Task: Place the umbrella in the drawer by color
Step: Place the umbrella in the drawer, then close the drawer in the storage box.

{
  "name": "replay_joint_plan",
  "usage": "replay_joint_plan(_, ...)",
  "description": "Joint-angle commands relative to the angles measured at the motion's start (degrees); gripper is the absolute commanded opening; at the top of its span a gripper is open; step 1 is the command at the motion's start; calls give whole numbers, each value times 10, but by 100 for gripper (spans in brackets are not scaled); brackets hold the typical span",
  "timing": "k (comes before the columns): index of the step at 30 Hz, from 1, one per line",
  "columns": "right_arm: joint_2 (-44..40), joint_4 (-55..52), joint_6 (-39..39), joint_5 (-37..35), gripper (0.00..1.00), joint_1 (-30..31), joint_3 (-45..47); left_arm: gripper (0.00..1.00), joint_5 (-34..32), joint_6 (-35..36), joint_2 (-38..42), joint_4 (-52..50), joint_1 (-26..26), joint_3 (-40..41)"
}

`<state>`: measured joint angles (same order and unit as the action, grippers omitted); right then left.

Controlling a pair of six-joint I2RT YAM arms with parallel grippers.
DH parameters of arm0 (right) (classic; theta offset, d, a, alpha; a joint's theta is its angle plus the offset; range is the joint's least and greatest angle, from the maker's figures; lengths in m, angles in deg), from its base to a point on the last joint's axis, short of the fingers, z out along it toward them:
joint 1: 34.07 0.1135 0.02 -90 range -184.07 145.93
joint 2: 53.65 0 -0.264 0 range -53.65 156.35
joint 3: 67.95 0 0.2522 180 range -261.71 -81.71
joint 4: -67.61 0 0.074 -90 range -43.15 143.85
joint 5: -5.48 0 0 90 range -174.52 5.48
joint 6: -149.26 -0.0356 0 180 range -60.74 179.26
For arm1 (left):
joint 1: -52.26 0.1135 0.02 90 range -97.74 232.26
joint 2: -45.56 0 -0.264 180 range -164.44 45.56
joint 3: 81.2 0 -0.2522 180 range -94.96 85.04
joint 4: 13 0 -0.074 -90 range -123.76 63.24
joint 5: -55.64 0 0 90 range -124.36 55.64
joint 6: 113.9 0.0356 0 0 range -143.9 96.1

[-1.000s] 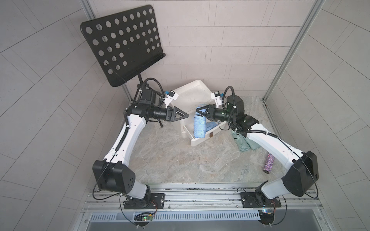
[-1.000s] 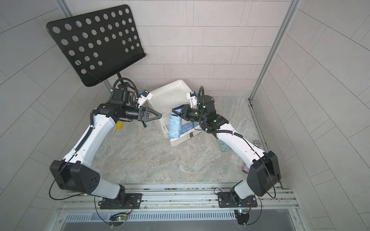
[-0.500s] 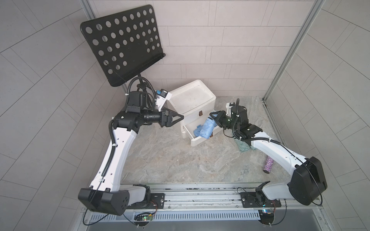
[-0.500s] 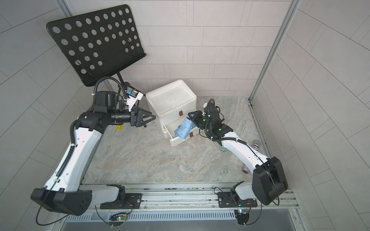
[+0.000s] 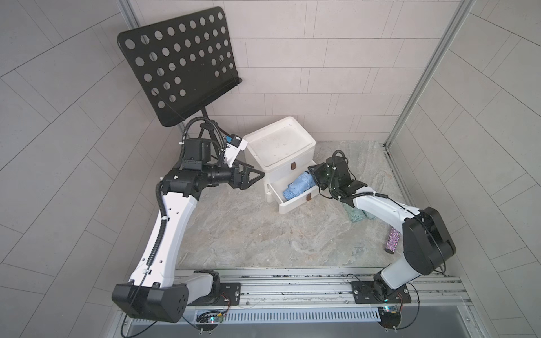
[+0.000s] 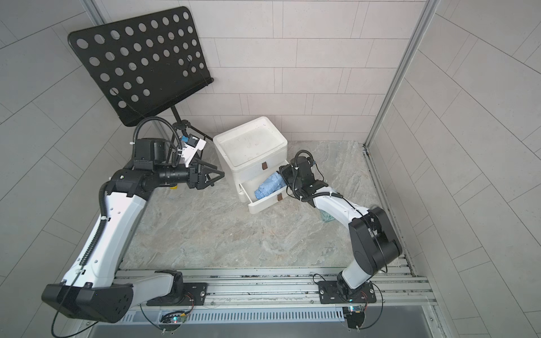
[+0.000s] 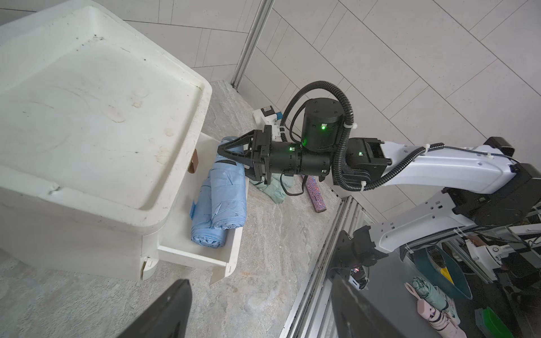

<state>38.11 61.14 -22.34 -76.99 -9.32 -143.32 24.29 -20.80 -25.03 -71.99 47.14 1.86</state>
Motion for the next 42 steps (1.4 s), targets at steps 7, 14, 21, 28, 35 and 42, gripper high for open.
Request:
replay_joint_plan(7,44,56,-60,-8,24,19,-57,82,19,20,11,12,22,22)
replay_joint_plan(14,49,23,-50,-25,59,31,-74,82,29,21,13,13,35,24)
replay_joint_plan(21,-9,-70,30,-84,78,35,-92,82,33,19,12,15,44,22)
replay_joint_plan(28,-76,-115,130,-111,79,33,-102,82,-51,-3,-30,27,45,-12)
replay_joint_plan(35,-151,-137,237,-89,71,33,-40,83,-124,-12,-187,-32,46,-156)
replay_joint_plan(42,-227,-197,322,-89,48,35,50,84,-250,1,-279,-16,44,-246)
